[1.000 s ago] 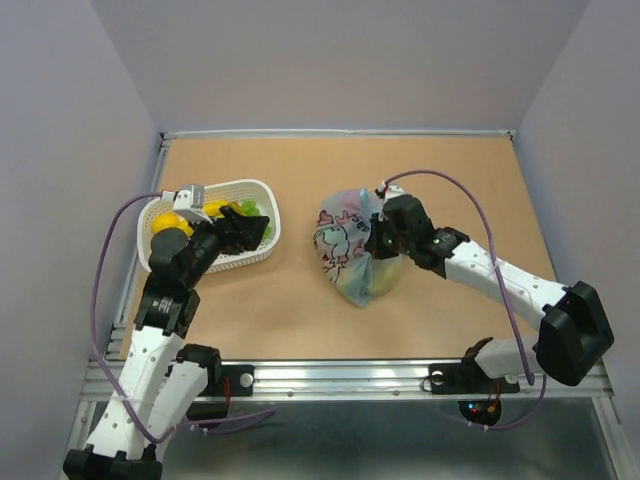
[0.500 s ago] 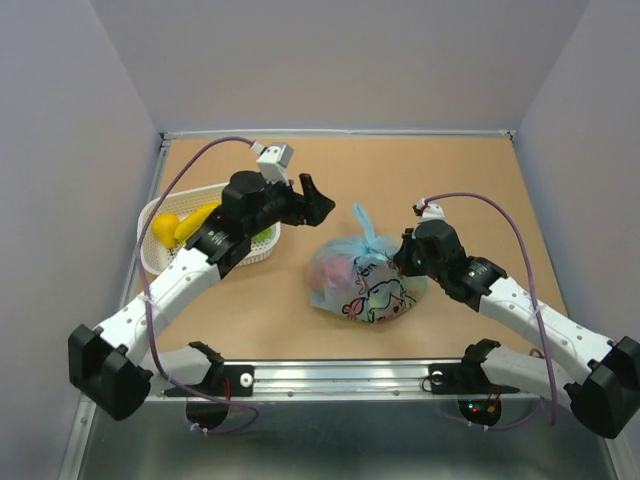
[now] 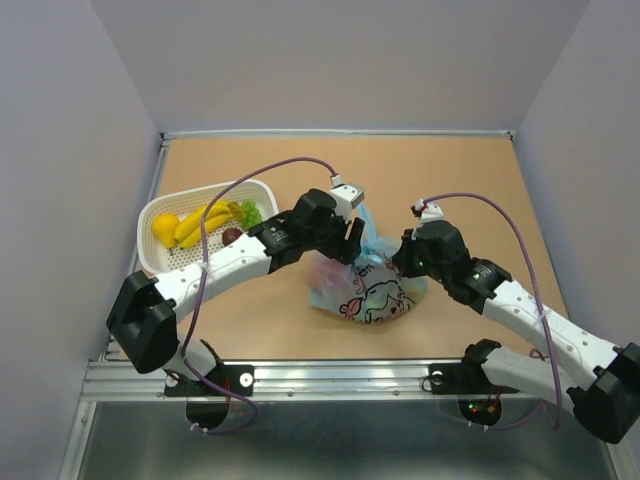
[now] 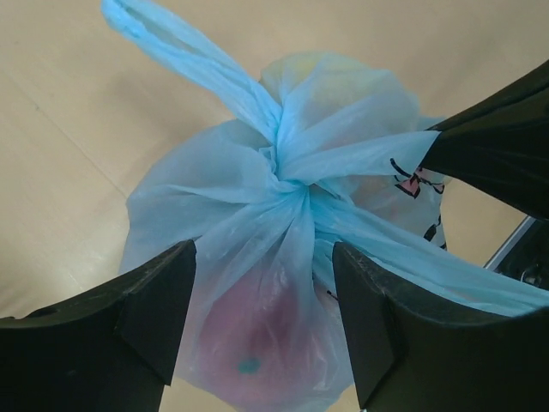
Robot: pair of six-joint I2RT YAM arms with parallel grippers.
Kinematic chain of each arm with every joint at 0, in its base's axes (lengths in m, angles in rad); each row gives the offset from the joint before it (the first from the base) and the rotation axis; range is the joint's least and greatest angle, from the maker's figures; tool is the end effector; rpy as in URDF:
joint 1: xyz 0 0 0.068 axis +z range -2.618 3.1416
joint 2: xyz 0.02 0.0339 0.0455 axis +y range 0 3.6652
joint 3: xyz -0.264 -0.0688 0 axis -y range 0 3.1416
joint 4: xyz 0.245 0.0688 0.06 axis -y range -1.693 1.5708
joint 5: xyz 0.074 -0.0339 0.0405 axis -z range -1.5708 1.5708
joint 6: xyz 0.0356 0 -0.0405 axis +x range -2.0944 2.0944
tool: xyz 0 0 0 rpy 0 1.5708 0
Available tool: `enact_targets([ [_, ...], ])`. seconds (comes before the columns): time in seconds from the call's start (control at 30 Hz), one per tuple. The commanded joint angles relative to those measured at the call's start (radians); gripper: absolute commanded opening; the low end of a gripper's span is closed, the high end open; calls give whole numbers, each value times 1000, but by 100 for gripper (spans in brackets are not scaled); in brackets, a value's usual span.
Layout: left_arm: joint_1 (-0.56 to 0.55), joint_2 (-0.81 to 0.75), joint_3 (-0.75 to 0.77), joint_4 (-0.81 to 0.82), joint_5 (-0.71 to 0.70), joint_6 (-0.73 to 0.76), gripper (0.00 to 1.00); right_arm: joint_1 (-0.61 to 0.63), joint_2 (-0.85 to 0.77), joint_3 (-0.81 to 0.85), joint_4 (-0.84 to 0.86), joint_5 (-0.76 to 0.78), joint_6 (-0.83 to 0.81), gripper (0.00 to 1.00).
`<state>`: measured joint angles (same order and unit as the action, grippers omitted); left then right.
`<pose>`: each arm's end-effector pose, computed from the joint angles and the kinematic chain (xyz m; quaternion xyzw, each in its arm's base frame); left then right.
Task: Untie the knot of the plastic bag and take out the fruit
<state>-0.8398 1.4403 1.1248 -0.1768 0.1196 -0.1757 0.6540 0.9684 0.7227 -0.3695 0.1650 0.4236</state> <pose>0.2195 -0.2512 0.3046 0.3082 0.7998 -0.2940 0.4230 0.1716 0.1242 0.2667 -0.0641 0.8835 0.1723 0.4309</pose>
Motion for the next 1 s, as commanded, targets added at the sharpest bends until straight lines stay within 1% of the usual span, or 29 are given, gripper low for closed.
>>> enact_targets([
  [0.0, -7, 3, -34, 11, -47, -22, 72, -4, -13, -22, 29, -7, -25, 1],
  [0.03, -10, 5, -48, 35, -57, -33, 72, -4, -10, -25, 30, -4, -23, 1],
  [0.1, -18, 2, -100, 65, -66, -56, 63, -2, -5, -29, 35, -4, -23, 1],
  [0.13, -19, 0, -132, 91, -66, -76, 62, -4, -4, -32, 40, -4, -23, 1],
  [0.17, -22, 0, -147, 103, -67, -88, 59, -4, -2, -34, 43, -4, -22, 1],
  [0.2, -28, 0, -161, 114, -69, -96, 50, -4, 0, -35, 44, -5, -22, 0],
  [0.23, -33, 2, -186, 134, -67, -114, 46, -4, 3, -35, 49, -4, -23, 1],
  [0.3, -42, 2, -207, 154, -63, -128, 44, -4, 7, -34, 50, -2, -23, 1],
  [0.33, -56, -1, -226, 172, -60, -139, 35, -4, 12, -34, 55, -1, -23, 1],
  [0.37, -62, -3, -233, 172, -60, -140, 35, -4, 15, -32, 57, 1, -22, 1],
  [0.4, -68, -3, -241, 201, -58, -145, 22, -4, 18, -32, 58, 1, -22, 1],
  [0.43, -76, -6, -249, 223, -60, -149, 12, -4, 21, -31, 61, 8, -20, 1],
  [0.47, -79, -6, -253, 227, -66, -151, 0, -4, 23, -31, 63, 21, -16, 1],
  [0.5, -79, -6, -255, 229, -78, -154, 0, -4, 23, -31, 64, 37, -10, 1],
  [0.53, -79, -14, -257, 229, -142, -157, 0, -2, 20, -31, 63, 104, 4, 1],
  [0.6, -78, -32, -258, 211, -234, -171, 0, -4, 0, -34, 60, 192, 29, 1],
  [0.63, -71, -61, -255, 200, -330, -182, 0, -4, -13, -37, 57, 287, 40, 1],
  [0.7, -10, -95, -243, 182, -394, -206, 0, -5, -66, -51, 50, 382, 90, 1],
  [0.73, 22, -113, -238, 153, -414, -243, 0, -5, -89, -55, 44, 419, 105, 1],
  [0.77, 57, -148, -229, 143, -431, -258, 0, -7, -109, -58, 41, 488, 141, 1],
  [0.8, 139, -168, -224, 131, -436, -287, 0, -8, -152, -69, 32, 517, 158, 1],
  [0.83, 174, -202, -221, 129, -437, -295, 0, -8, -172, -75, 27, 565, 174, 1],
  [0.87, 230, -214, -209, 129, -439, -301, 0, -10, -218, -83, 24, 583, 205, 1],
  [0.97, 272, -236, -156, 117, -440, -286, 0, -11, -275, -104, 17, 616, 231, 1],
])
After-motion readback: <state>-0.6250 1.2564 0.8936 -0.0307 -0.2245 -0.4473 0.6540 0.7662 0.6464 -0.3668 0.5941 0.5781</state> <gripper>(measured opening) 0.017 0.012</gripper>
